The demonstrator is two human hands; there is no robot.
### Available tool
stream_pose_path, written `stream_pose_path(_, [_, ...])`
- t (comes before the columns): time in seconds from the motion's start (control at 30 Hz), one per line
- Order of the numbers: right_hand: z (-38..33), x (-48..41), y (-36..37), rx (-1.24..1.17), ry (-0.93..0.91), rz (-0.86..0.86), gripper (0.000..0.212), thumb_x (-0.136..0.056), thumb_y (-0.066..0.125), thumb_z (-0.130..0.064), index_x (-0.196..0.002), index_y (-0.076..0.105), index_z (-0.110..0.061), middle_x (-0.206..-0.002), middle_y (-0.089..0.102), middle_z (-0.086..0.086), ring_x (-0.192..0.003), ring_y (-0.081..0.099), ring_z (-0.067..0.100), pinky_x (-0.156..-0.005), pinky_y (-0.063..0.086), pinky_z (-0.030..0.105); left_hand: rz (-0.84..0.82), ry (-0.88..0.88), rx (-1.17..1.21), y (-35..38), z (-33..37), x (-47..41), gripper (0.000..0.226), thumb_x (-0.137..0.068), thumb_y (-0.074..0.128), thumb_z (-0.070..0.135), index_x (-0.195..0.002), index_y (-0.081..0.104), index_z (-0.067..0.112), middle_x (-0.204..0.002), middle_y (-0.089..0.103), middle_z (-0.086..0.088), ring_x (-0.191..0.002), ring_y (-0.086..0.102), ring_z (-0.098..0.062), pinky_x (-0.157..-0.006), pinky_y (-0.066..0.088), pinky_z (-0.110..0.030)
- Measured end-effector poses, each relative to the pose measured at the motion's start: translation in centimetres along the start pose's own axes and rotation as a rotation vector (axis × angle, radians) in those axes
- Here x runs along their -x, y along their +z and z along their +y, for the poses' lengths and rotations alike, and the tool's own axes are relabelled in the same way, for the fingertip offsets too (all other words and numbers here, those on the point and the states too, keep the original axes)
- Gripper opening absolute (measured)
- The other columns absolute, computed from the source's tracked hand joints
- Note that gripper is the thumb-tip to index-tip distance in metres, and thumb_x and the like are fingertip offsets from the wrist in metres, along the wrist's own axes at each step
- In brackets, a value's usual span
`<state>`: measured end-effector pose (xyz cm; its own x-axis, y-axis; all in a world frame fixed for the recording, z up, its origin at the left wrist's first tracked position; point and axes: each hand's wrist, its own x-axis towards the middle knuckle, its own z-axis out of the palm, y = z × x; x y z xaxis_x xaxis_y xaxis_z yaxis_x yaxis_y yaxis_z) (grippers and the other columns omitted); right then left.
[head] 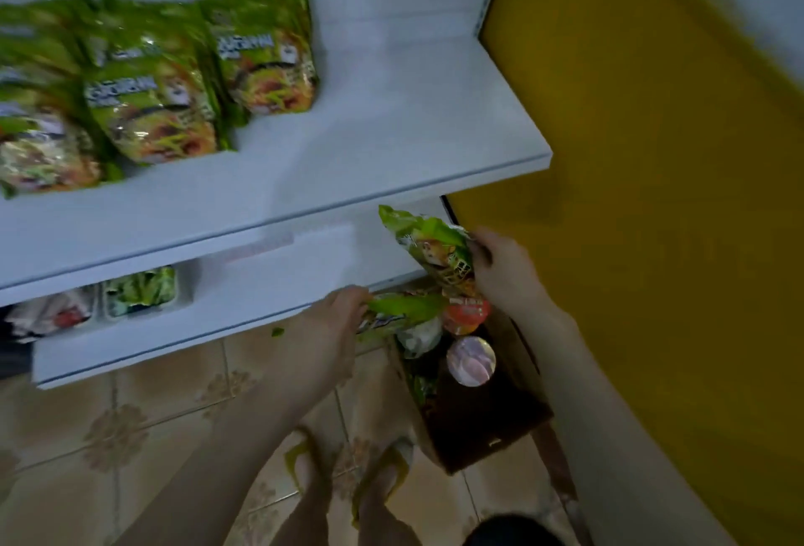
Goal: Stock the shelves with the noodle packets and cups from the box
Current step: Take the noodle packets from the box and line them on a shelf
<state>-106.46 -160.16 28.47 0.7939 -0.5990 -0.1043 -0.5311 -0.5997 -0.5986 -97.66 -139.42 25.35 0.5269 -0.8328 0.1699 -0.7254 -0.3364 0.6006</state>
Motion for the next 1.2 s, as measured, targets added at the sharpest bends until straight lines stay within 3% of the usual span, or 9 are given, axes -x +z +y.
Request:
stream_pose_path(0.07, [-3.0,-0.7,0.6,-0.05,-0.035,-0.009,0.022,-0.093,0.043,0.0,-0.105,0.06,0.005,-0.103,0.064,0.024,-0.094,0.058,0.032,-0.059,0.023,0.019,0.075,-0.047,0.008,-2.7,-1.0,0.6,0.021,-0.087,0.032,0.021,-0.095,0.051,0.014,-0.07,0.064,-0.011,-0.056,0.059,-0.02,-0.047,0.038,-0.022])
stream_pose_path(0.17, [-7.1,-1.7,2.1,-0.16,-0.043,-0.033,0.022,-0.095,0.041,-0.004,-0.105,0.06,0.003,-0.106,0.063,0.021,-0.095,0.056,0.026,-0.064,0.028,0.02,0.157,-0.099,-0.014,-6.6,-3.0,1.7,0.038,-0.087,0.031,0.024,-0.088,0.06,0.0,-0.069,0.062,-0.015,-0.053,0.058,-0.032,-0.053,0.037,-0.022])
stream_pose_path(0.3, [-12.0,-3.0,4.0,-0.286,-0.014,-0.063,0.02,-0.097,0.041,-0.012,-0.102,0.059,-0.005,-0.099,0.061,0.013,-0.091,0.053,0.019,-0.066,0.04,0.026,0.239,-0.152,-0.055,-11.1,-5.7,3.3,0.037,-0.09,0.032,0.025,-0.091,0.059,-0.001,-0.065,0.058,-0.015,-0.05,0.053,-0.035,-0.043,0.026,-0.02])
stream_pose_path(0.4, [-15.1,-3.6,5.2,-0.27,-0.044,-0.077,0.02,-0.097,0.041,-0.012,-0.098,0.057,-0.001,-0.09,0.055,0.008,-0.084,0.05,0.019,-0.058,0.038,0.017,0.279,-0.177,-0.055,-13.3,-7.5,4.6,0.04,-0.089,0.028,0.028,-0.093,0.058,0.003,-0.067,0.06,-0.016,-0.052,0.054,-0.037,-0.046,0.039,-0.031])
stream_pose_path(0.57, [-18.2,-4.5,7.4,-0.269,-0.089,-0.101,0.022,-0.096,0.038,-0.007,-0.102,0.056,0.003,-0.092,0.054,0.009,-0.087,0.051,0.023,-0.07,0.039,0.029,0.383,-0.21,-0.094,-15.7,-9.5,6.4,0.03,-0.088,0.031,0.025,-0.095,0.056,0.01,-0.068,0.064,-0.015,-0.049,0.059,-0.034,-0.04,0.045,-0.032])
stream_pose_path(0.67, [-19.3,-5.1,8.7,-0.322,-0.08,-0.09,0.02,-0.095,0.037,-0.004,-0.1,0.056,0.002,-0.089,0.054,0.008,-0.085,0.05,0.021,-0.062,0.039,0.027,0.41,-0.219,-0.12,-16.4,-10.6,7.1,0.016,-0.089,0.031,0.024,-0.096,0.045,0.019,-0.067,0.063,-0.014,-0.051,0.058,-0.033,-0.04,0.047,-0.032])
stream_pose_path(0.9, [-19.8,-8.4,11.4,-0.466,0.004,-0.012,0.016,-0.095,0.038,-0.006,-0.088,0.051,-0.007,-0.085,0.054,0.006,-0.073,0.05,0.012,-0.051,0.038,0.011,0.484,-0.287,-0.113,-17.4,-11.7,6.3,0.032,-0.091,0.033,0.022,-0.093,0.058,0.002,-0.071,0.063,-0.015,-0.054,0.059,-0.035,-0.044,0.047,-0.034])
stream_pose_path(1.07, [-18.9,-12.5,12.1,-0.592,0.101,0.05,0.02,-0.094,0.038,-0.006,-0.1,0.057,-0.006,-0.098,0.057,0.011,-0.088,0.053,0.02,-0.075,0.044,0.031,0.558,-0.359,-0.096,-17.7,-11.4,3.5,0.037,-0.092,0.032,0.025,-0.095,0.059,0.0,-0.075,0.063,-0.016,-0.062,0.059,-0.035,-0.051,0.043,-0.036])
stream_pose_path(1.2, [-17.9,-17.3,11.7,-0.688,0.142,0.054,0.025,-0.092,0.038,-0.001,-0.108,0.057,-0.001,-0.1,0.057,0.01,-0.09,0.054,0.019,-0.07,0.045,0.027,0.585,-0.364,-0.126,-17.6,-11.7,0.6,0.04,-0.09,0.03,0.027,-0.093,0.058,0.0,-0.072,0.063,-0.015,-0.059,0.059,-0.035,-0.049,0.047,-0.037])
